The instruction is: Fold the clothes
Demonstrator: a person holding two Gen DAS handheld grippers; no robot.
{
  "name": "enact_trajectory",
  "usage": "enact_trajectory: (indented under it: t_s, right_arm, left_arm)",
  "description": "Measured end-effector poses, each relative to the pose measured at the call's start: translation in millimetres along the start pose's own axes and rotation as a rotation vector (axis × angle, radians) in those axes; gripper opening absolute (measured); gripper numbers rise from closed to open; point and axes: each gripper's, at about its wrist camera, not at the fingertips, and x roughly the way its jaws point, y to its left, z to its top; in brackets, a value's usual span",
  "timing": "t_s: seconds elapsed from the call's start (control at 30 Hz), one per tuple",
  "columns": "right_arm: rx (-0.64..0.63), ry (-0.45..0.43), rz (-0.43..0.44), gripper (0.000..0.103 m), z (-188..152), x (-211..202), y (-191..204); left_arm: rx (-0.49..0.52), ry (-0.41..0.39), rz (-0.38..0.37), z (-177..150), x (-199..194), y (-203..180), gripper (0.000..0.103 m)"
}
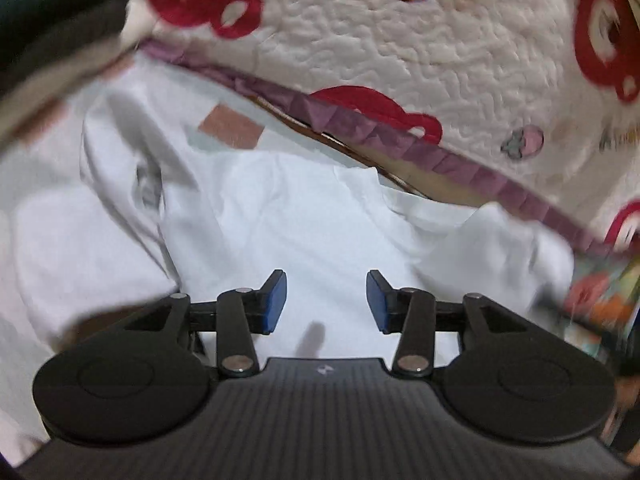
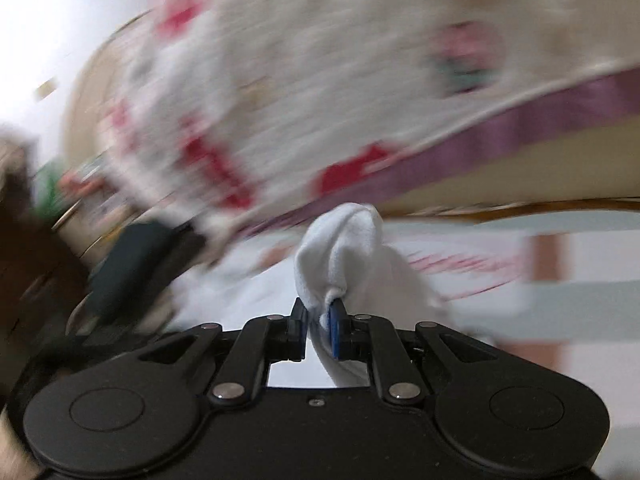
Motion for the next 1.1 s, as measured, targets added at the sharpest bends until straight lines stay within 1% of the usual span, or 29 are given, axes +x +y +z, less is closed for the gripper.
enact_trajectory:
  t_s: [0.03,0.13,0.2,0.27,0.33,0.37,0.4,0.43,0.47,0.5,0.53,0.57,0.63,0.67,0.7,0.73,0.77,0.83,0.87,0.9,0.93,0.97,1.0,1.03,1.07,1.1]
  right_arm:
    - [-0.013,0.045,0.023,0.014,-11,7,10]
    - [-0.051,0.180,0.091,0.014,-45,27,41]
    - [-0.077,0.270,0.137,0.019,-68,41,61]
    - [-0.129,0.300,0.135,0.021,-66,40,71]
    - [-0.162,0.346,0.149,0.028,-53,33,75]
    - [-0.161,0.357,0.162,0.032,-46,28,74]
    - [-0.152,0.360,0.178,0.033,-39,20,71]
    - [-0.124,0.341,0.191,0.034,-31,11,66]
    - [-0.086,0.311,0.202,0.040,-23,1,60]
    - [-0.035,0.271,0.195,0.046,-16,-11,50]
    - [0.022,0.224,0.178,0.047,-9,-23,39]
    - [0.080,0.189,0.144,0.047,-5,-32,28]
    - [0.191,0.132,0.050,0.047,0,-48,4]
    - [0.238,0.108,-0.005,0.048,0,-55,-9]
    - [0.279,0.085,-0.026,0.046,-3,-60,-18]
    - [0.318,0.064,-0.030,0.045,-7,-64,-26]
    - [0.356,0.043,-0.033,0.041,-12,-68,-33]
    - [0.420,0.050,-0.036,0.039,-17,-63,-42]
    - [0.450,0.059,-0.036,0.039,-20,-59,-46]
    - [0.482,0.069,-0.040,0.040,-22,-54,-49]
    - [0.516,0.078,-0.047,0.041,-24,-48,-52]
    - [0.560,0.093,-0.053,0.048,-26,-42,-57]
    - [0.606,0.103,-0.052,0.060,-29,-36,-63]
    - [0.650,0.108,-0.048,0.062,-31,-30,-68]
    - [0.686,0.107,-0.041,0.062,-34,-24,-72]
    - [0.711,0.106,-0.030,0.062,-36,-20,-75]
  left_arm:
    - [-0.028,0.010,-0.004,-2,1,3,0.045]
    - [-0.043,0.050,-0.012,-11,2,5,0.046]
    - [-0.032,0.081,0.003,-17,5,3,0.046]
    - [-0.009,0.115,0.010,-24,6,-3,0.047]
    - [0.038,0.141,-0.004,-28,9,-11,0.049]
    - [0.073,0.143,0.001,-30,10,-15,0.050]
    - [0.116,0.138,0.022,-32,11,-20,0.050]
    - [0.161,0.131,0.049,-34,13,-25,0.050]
    - [0.205,0.128,0.067,-36,14,-29,0.050]
    - [0.239,0.128,0.075,-38,14,-32,0.050]
    - [0.255,0.126,0.070,-40,15,-34,0.050]
    - [0.264,0.123,0.060,-41,15,-36,0.050]
    - [0.275,0.054,0.027,-43,10,-43,0.050]
    - [0.317,-0.020,0.002,-46,4,-51,0.050]
    - [0.378,-0.071,-0.027,-48,-1,-60,0.051]
    - [0.433,-0.072,-0.066,-50,-2,-69,0.054]
    - [0.458,-0.039,-0.112,-50,0,-76,0.055]
    - [0.424,0.057,-0.196,-51,9,-77,0.058]
    - [0.410,0.101,-0.206,-54,15,-76,0.058]
    - [0.400,0.142,-0.202,-59,21,-74,0.059]
    - [0.399,0.167,-0.178,-63,26,-71,0.062]
    - [0.405,0.175,-0.143,-68,30,-69,0.064]
    - [0.417,0.176,-0.118,-72,33,-68,0.064]
    - [0.438,0.185,-0.109,-76,35,-69,0.064]
    - [0.462,0.196,-0.104,-81,37,-71,0.064]
    - [0.475,0.209,-0.116,-84,37,-73,0.065]
